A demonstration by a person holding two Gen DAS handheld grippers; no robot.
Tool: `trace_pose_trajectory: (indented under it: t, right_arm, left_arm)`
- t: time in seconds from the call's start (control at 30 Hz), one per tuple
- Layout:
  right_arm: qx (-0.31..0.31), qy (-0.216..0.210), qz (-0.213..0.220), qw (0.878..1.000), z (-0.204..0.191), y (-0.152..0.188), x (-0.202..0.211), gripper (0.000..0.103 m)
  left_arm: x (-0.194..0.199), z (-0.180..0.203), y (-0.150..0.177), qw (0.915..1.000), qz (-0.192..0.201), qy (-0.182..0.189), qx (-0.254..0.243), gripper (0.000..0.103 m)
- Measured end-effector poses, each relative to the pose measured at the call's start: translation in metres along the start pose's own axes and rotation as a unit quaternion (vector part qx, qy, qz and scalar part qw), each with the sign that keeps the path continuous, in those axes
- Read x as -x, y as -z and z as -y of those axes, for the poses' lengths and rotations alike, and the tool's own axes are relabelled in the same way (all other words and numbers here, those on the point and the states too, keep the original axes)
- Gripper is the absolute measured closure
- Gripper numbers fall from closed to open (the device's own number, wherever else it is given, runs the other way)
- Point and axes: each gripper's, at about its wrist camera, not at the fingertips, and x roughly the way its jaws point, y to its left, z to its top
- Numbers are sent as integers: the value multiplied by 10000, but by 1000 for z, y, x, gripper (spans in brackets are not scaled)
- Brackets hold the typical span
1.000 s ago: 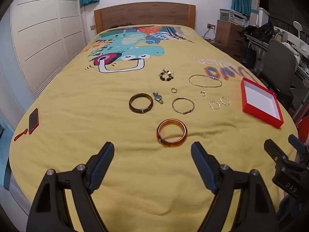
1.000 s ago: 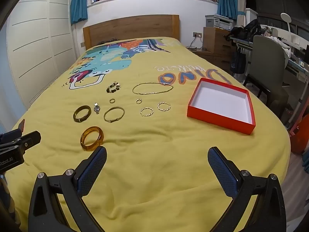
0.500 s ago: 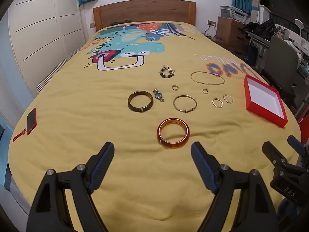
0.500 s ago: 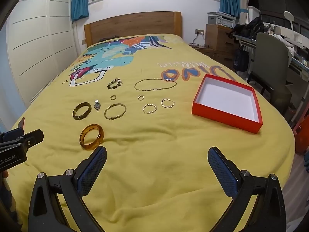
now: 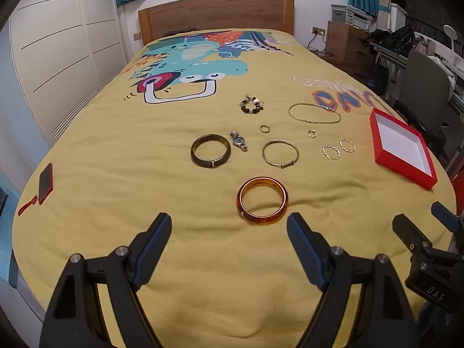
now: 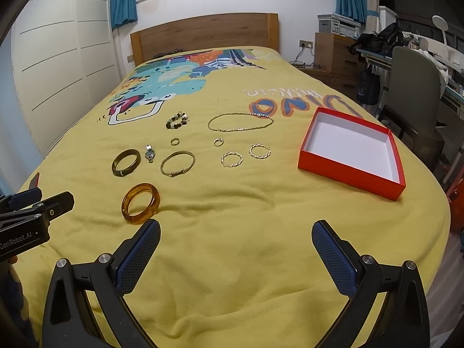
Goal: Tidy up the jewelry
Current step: 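Move both tools toward the amber bangle and the twisted silver hoop, then grasp the amber bangle with the left tool while the right grasps a twisted silver hoop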
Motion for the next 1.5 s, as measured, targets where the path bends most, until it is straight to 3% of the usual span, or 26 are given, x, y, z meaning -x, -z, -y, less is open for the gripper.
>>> trace_pose_trajectory:
  t: [0.83,1.5]
  right_arm:
    - [138,-295,-135,9994,-8,-10,-25,14]
    - [-127,-805,-588,9949,1,-36,-111,33]
  left_arm:
    - [-41,-3,-4,9991,-407,129,0,22]
    - [-116,-18,-20,9949,-866,388,342,24]
